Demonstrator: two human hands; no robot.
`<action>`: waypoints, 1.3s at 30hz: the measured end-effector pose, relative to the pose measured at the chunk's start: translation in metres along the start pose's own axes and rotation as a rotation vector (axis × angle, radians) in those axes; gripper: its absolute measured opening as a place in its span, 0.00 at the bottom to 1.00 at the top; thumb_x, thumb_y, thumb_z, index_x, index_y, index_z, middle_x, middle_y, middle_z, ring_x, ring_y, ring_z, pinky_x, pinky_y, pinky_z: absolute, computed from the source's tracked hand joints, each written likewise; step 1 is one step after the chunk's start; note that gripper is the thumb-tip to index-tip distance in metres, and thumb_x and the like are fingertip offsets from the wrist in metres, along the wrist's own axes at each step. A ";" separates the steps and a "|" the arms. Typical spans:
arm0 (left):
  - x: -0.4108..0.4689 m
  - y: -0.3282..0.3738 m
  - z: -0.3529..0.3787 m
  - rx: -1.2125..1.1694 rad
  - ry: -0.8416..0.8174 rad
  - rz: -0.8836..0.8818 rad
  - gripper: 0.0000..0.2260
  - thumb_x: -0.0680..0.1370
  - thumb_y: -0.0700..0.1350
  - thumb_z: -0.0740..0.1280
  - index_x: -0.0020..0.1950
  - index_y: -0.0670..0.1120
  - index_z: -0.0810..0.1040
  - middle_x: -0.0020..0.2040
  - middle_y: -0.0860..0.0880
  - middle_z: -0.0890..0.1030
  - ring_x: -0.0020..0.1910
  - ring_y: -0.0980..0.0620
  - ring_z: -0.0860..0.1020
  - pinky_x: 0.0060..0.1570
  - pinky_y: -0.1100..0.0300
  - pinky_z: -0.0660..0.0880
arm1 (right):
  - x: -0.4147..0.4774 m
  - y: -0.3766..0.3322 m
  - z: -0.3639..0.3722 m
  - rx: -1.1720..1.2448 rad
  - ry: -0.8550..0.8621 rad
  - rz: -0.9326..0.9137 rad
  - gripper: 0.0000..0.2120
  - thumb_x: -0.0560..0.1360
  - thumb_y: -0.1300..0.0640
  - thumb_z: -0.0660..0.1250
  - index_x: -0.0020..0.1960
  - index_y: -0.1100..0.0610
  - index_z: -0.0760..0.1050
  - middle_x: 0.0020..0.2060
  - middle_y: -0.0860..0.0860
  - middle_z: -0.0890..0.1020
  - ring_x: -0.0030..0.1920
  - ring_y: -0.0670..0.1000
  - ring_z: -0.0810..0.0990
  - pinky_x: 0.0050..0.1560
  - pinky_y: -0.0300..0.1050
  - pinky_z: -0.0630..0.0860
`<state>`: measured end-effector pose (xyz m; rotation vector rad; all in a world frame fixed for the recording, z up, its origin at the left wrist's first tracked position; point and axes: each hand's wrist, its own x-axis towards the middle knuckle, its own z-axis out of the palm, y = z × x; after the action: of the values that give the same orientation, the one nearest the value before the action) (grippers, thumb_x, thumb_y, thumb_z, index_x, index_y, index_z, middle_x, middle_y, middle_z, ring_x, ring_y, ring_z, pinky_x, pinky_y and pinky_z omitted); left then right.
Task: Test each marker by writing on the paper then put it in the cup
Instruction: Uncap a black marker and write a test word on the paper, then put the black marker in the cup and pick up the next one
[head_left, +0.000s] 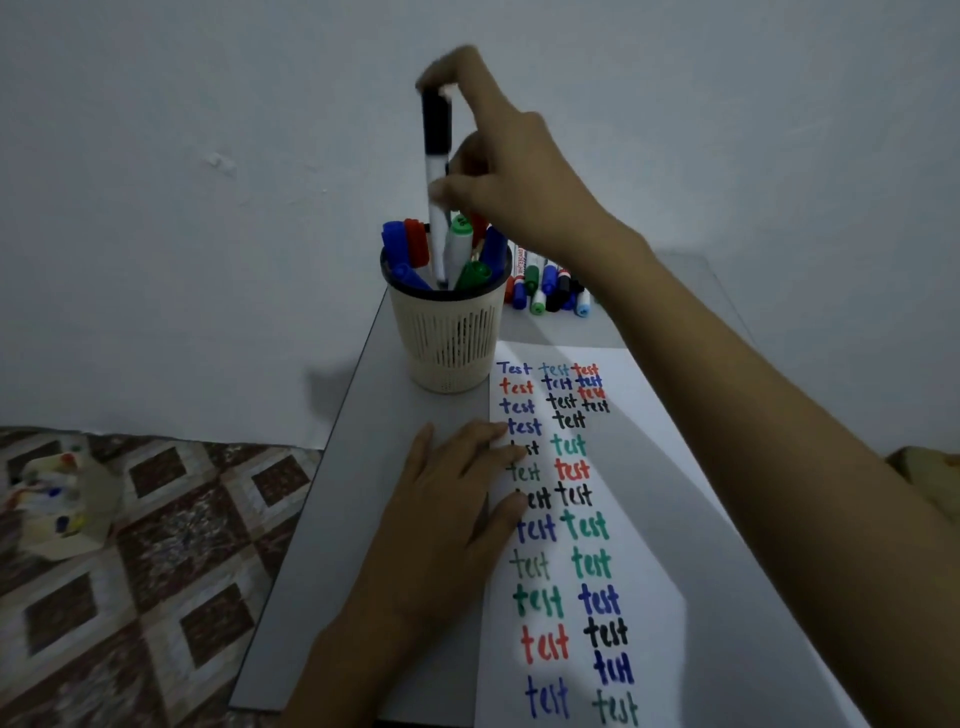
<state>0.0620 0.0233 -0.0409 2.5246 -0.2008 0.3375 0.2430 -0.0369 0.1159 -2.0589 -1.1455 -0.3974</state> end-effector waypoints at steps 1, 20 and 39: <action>0.000 0.000 0.000 0.002 0.005 0.003 0.23 0.77 0.59 0.51 0.69 0.55 0.69 0.71 0.61 0.64 0.70 0.68 0.55 0.74 0.56 0.40 | 0.000 0.001 0.002 -0.006 0.017 0.012 0.21 0.72 0.64 0.69 0.64 0.58 0.68 0.34 0.55 0.81 0.33 0.49 0.80 0.39 0.42 0.80; 0.000 -0.002 0.001 -0.018 0.025 0.019 0.24 0.77 0.60 0.51 0.68 0.53 0.71 0.71 0.58 0.66 0.71 0.64 0.58 0.74 0.55 0.41 | -0.063 0.127 0.000 -0.397 -0.266 0.791 0.25 0.78 0.62 0.57 0.74 0.59 0.59 0.67 0.64 0.69 0.65 0.64 0.68 0.65 0.57 0.67; 0.002 0.004 -0.003 -0.202 0.111 -0.008 0.22 0.77 0.60 0.56 0.67 0.53 0.71 0.68 0.62 0.68 0.69 0.68 0.61 0.72 0.63 0.52 | -0.123 0.060 -0.030 0.922 0.309 0.964 0.20 0.71 0.70 0.68 0.62 0.65 0.68 0.37 0.57 0.83 0.29 0.50 0.80 0.32 0.39 0.79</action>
<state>0.0622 0.0217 -0.0358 2.2998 -0.1728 0.4307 0.2272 -0.1528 0.0385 -1.3958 -0.0049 0.2597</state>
